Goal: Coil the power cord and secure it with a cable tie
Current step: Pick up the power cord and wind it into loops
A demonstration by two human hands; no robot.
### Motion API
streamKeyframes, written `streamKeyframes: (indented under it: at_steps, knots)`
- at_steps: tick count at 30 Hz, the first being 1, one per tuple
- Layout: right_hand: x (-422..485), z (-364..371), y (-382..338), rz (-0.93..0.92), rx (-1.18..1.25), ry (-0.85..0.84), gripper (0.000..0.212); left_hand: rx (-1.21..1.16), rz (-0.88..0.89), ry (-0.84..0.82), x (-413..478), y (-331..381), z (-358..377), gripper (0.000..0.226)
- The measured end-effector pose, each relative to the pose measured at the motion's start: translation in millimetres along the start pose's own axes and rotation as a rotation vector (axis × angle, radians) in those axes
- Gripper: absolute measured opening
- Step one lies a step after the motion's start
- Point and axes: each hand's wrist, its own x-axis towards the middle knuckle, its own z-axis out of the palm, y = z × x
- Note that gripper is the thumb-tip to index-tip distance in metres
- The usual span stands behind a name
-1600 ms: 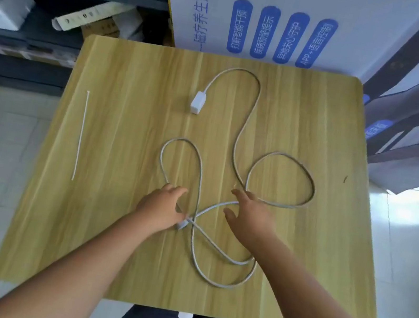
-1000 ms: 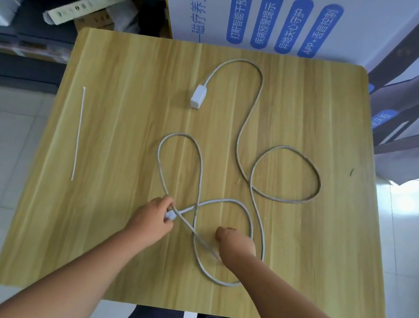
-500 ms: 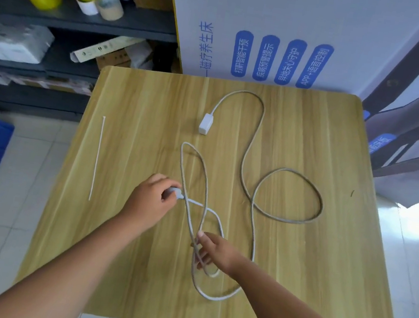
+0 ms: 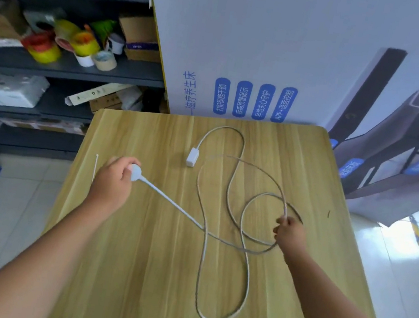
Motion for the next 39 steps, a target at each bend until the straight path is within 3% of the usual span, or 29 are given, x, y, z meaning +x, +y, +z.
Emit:
streamKeyframes:
  at_steps: [2,4,6,9,13,15,18,19,24,26,29,31,32,33,35,37,39]
  knots:
    - [10.0,-10.6,10.3,0.094,-0.094,-0.02,0.043,-0.056,0.084,0.037,6.1,18.6,-11.3,0.032]
    - [-6.1,-14.8,-4.5,0.076,-0.247,-0.013,0.056,-0.127,0.198,0.061,9.4,43.8,-20.0,0.031]
    - [-33.9,-12.7,-36.5,-0.07,-0.262,-0.032,0.062,-0.181,0.299,0.091,10.2,73.9,-26.5,0.033]
    - [-78.1,1.4,-87.7,-0.428,-0.092,-0.248,0.052,-0.218,0.471,0.136,7.1,123.1,-37.7,0.033]
    - [-131.1,8.6,-148.8,-0.763,-0.069,-0.424,0.065,-0.238,0.661,0.246,0.3,177.6,-60.5,0.03]
    - [-145.7,5.0,-174.0,-0.823,-0.04,-0.392,0.056,-0.263,0.724,0.308,-4.7,197.1,-73.8,0.029]
    - [-159.8,-8.9,-208.0,-0.817,0.185,-0.323,0.016,-0.304,0.767,0.372,-5.8,212.1,-86.9,0.028]
    - [-163.2,-14.6,-216.0,-0.807,0.273,-0.324,0.021,-0.343,0.762,0.363,-5.0,212.6,-89.1,0.027]
    - [-183.7,-50.9,-246.2,-0.678,0.689,-0.476,0.033,-0.551,0.557,0.139,-3.6,196.0,-76.2,0.056]
    - [-192.4,-68.2,-260.8,-0.62,0.838,-0.515,0.034,-0.62,0.425,-0.034,-12.1,188.7,-53.6,0.072]
    - [-200.7,-92.1,-279.3,-0.588,0.972,-0.535,0.03,-0.623,0.263,-0.568,-32.0,172.8,-15.1,0.086]
    - [-206.9,-107.7,-288.3,-0.612,1.027,-0.535,0.031,-0.502,0.223,-0.928,-46.1,163.5,2.2,0.075]
    - [-210.5,-116.0,-291.4,-0.624,1.046,-0.541,0.032,-0.471,0.176,-1.026,-50.9,161.6,10.1,0.072]
    - [-214.6,-125.0,-294.1,-0.641,1.06,-0.549,0.034,-0.475,0.121,-1.059,-54.5,161.5,16.8,0.074]
    - [-223.8,-141.6,-298.2,-0.685,1.078,-0.575,0.034,-0.489,-0.065,-0.969,-59.0,164.3,35.0,0.075]
    - [-232.9,-154.9,-299.6,-0.739,1.079,-0.584,0.03,-0.444,-0.306,-0.908,-60.7,166.0,51.0,0.059]
    - [-239.8,-163.8,-296.7,-0.776,1.038,-0.55,0.027,-0.613,-0.552,-1.079,-60.8,166.7,63.6,0.05]
